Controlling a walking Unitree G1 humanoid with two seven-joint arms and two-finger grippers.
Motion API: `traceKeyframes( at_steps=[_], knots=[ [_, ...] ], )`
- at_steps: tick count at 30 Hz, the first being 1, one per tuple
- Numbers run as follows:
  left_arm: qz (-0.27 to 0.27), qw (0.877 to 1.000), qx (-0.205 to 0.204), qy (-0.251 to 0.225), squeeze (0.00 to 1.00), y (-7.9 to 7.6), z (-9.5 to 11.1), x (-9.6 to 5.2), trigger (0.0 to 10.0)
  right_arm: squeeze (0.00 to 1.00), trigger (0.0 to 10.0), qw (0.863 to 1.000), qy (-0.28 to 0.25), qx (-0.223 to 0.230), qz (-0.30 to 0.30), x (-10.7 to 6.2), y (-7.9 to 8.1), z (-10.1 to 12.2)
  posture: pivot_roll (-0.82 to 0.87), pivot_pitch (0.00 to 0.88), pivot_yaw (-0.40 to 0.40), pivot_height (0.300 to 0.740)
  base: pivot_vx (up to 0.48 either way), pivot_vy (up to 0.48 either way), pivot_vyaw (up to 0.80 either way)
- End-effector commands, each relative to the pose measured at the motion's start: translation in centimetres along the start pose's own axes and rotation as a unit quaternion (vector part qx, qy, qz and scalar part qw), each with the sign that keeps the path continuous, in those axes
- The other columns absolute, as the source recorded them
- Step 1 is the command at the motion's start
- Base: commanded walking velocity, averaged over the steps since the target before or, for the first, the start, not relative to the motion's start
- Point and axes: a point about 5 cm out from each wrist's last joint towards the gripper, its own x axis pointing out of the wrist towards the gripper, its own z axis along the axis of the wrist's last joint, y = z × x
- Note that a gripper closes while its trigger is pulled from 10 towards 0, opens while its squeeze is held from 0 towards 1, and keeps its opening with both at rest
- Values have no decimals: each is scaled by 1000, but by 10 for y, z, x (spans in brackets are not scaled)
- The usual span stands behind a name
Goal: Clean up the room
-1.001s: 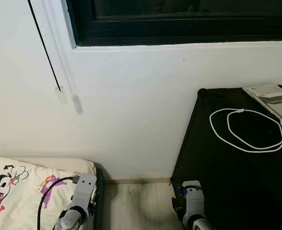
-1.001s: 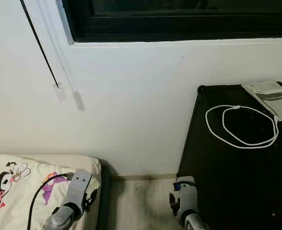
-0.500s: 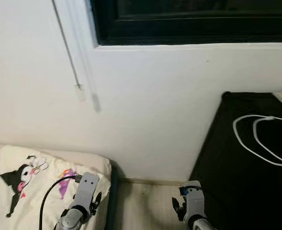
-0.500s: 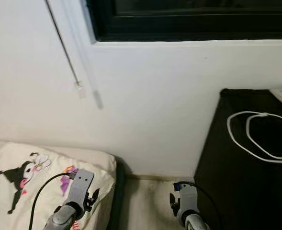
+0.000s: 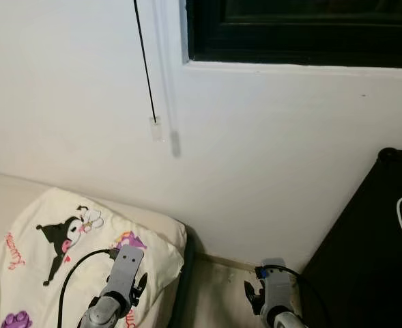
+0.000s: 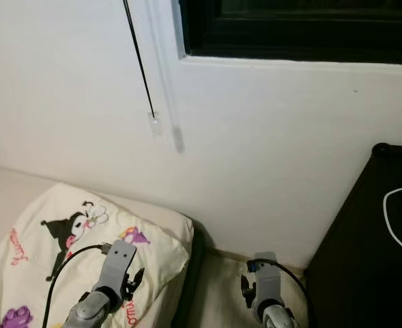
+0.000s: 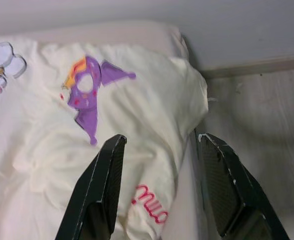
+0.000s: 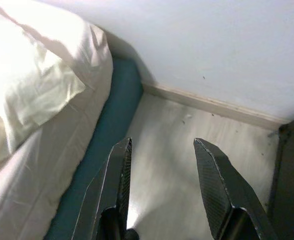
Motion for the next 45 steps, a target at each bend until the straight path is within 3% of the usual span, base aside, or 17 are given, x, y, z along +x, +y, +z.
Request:
traceKeyframes(
  at_steps=[1,14,21,45],
  knots=[
    [-14,1000,5,6,0,-5,-3,-1,10000,0,10000,1000,6,17,-10,-3,-2,-6,31,82,37,734,0,0,0],
    [-15,1000,9,13,0,-4,-4,0,10000,0,10000,1000,6,25,-16,-4,-2,-8,32,90,44,734,0,0,0],
    [-6,1000,10,15,0,-3,-3,1,10000,0,10000,999,4,27,-17,-5,-2,-8,32,94,46,734,0,-454,0],
    [9,1000,-16,23,0,-4,-7,0,10000,0,10000,1000,12,23,-13,-5,-3,-10,30,93,32,734,0,0,0]
  ],
)
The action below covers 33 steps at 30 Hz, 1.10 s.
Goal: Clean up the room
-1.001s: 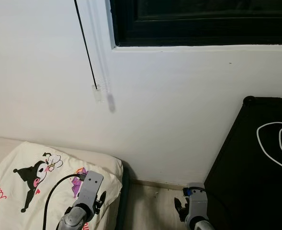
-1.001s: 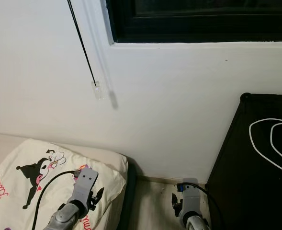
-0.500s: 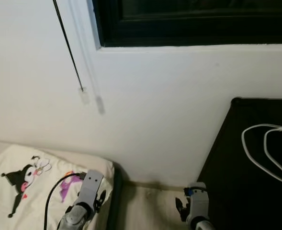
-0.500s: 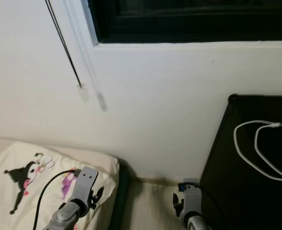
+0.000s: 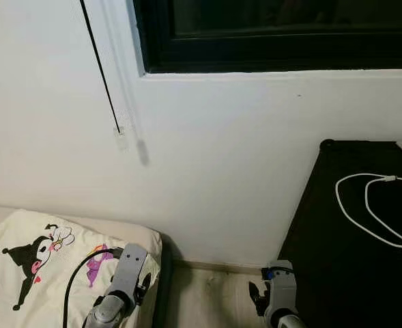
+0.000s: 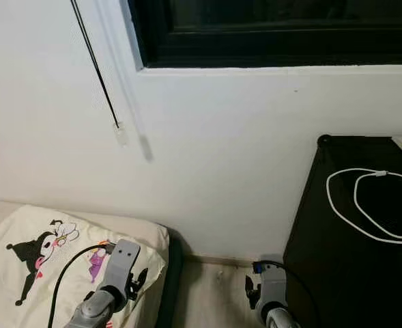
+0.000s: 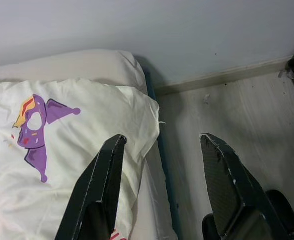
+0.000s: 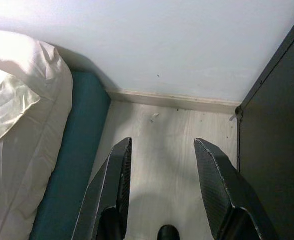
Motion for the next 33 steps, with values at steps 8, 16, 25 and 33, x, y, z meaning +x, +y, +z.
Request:
traceKeyframes(
  at_steps=[8,16,25,33],
  knots=[
    [9,1000,-6,12,0,3,-8,-4,10000,0,10000,999,15,-29,23,-1,7,-6,29,88,31,734,0,0,459],
    [2,1000,-3,12,0,1,-8,-4,10000,0,10000,999,13,-27,24,-2,8,-6,30,86,35,734,0,0,800],
    [-4,1000,0,10,0,0,-7,-3,10000,0,10000,999,13,-26,22,-2,8,-6,29,87,37,734,0,0,800],
    [-11,1000,4,8,0,-1,-6,-3,10000,0,10000,1000,10,-15,11,-2,5,-7,29,87,37,734,0,0,400]
  ],
)
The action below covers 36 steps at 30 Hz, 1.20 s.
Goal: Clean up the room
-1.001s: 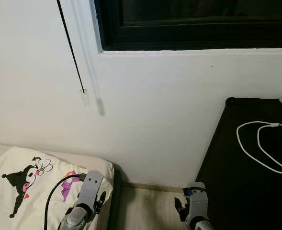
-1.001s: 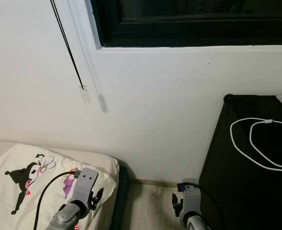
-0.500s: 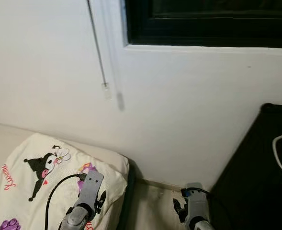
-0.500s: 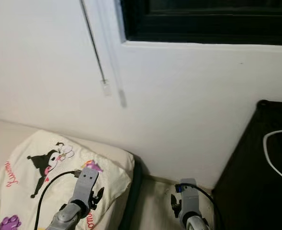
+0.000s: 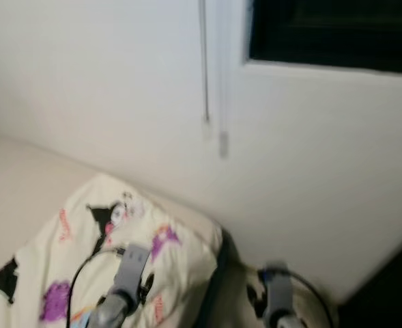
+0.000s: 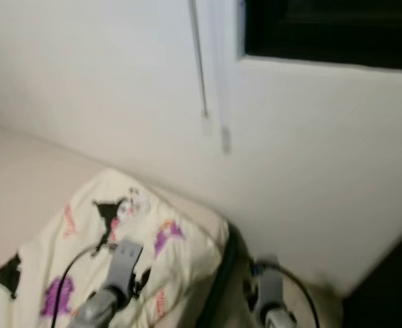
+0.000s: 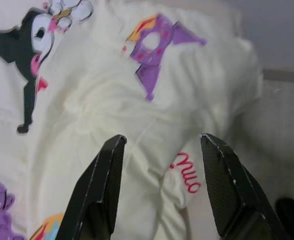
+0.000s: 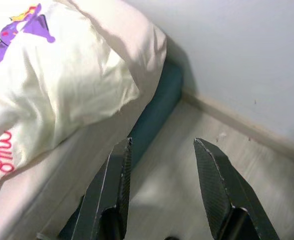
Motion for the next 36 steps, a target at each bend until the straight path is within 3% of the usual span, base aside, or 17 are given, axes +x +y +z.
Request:
traceKeyframes(
  at_steps=[1,18,36],
  knots=[
    [-5,1000,3,7,0,0,-4,-2,10000,0,10000,1000,13,16,-8,-5,0,-10,30,93,43,734,0,0,0],
    [-13,1000,17,9,0,-1,-3,-1,10000,0,10000,1000,15,23,-12,-5,1,-11,33,95,45,734,0,0,0],
    [-2,1000,12,12,0,1,-3,0,10000,0,10000,1000,15,23,-13,-4,0,-10,31,99,42,734,0,-480,0]
  ],
)
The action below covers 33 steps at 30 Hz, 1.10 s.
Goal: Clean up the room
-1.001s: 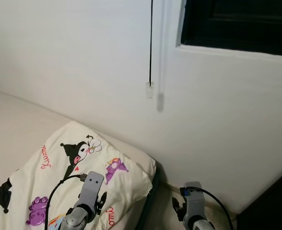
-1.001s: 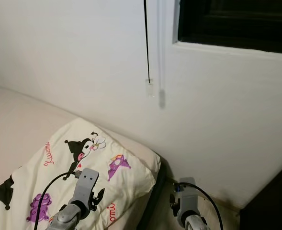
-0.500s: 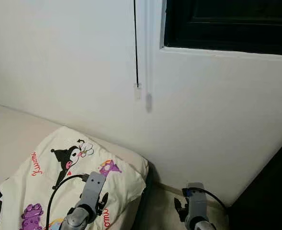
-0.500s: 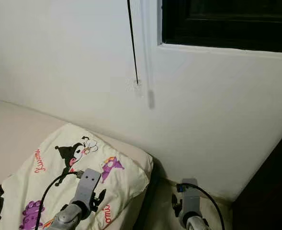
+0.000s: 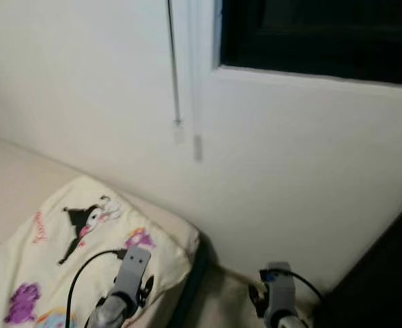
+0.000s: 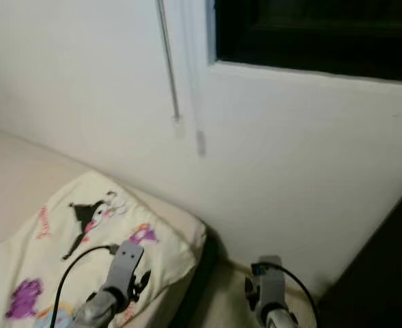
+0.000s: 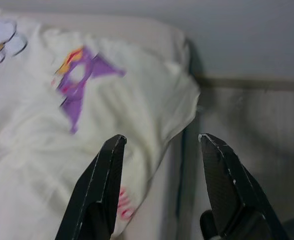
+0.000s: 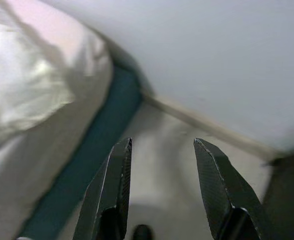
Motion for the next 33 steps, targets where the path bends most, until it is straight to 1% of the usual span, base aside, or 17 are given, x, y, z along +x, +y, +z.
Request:
traceKeyframes(
  at_steps=[1,2,3,4,5,7,9,11,12,21,29,33],
  knots=[
    [8,1000,-7,20,0,3,-8,-3,10000,0,10000,1000,13,9,4,-2,5,-7,31,98,41,734,0,-480,0],
    [8,1000,-7,20,0,3,-8,-3,10000,0,10000,1000,13,9,4,-2,5,-7,31,98,41,734,0,-480,0],
    [16,999,-23,30,0,5,-10,-3,10000,0,10000,1000,13,8,5,-2,5,-7,32,101,38,734,0,480,0],
    [16,999,-23,30,0,5,-10,-3,10000,0,10000,1000,13,8,5,-2,5,-7,32,101,38,734,0,480,0],
    [21,998,-39,41,0,6,-12,-3,10000,0,10000,1000,13,8,5,-2,5,-7,32,101,38,734,0,480,0],
    [32,997,-50,44,0,9,-13,-3,10000,0,10000,1000,13,7,7,-2,5,-6,34,101,36,734,0,480,0],
    [35,997,-48,41,0,10,-12,-3,10000,0,10000,1000,13,7,7,-1,5,-6,34,101,36,734,0,480,0],
    [39,998,-46,35,0,12,-11,-4,10000,0,10000,1000,13,7,7,-1,5,-6,36,99,36,734,0,0,0],
    [39,998,-37,35,0,13,-11,-4,10000,0,10000,1000,13,7,8,-1,6,-6,37,97,36,734,0,0,0],
    [42,998,-24,30,0,13,-11,-4,10000,0,10000,1000,14,8,8,-1,6,-6,38,94,37,734,0,0,0],
    [38,999,-17,25,0,12,-12,-5,10000,0,10000,1000,17,-15,22,-1,8,-7,37,85,35,734,0,0,0],
    [41,999,-17,25,0,12,-12,-6,10000,0,10000,999,15,-15,24,-1,9,-7,38,84,35,734,0,0,730]
  ],
)
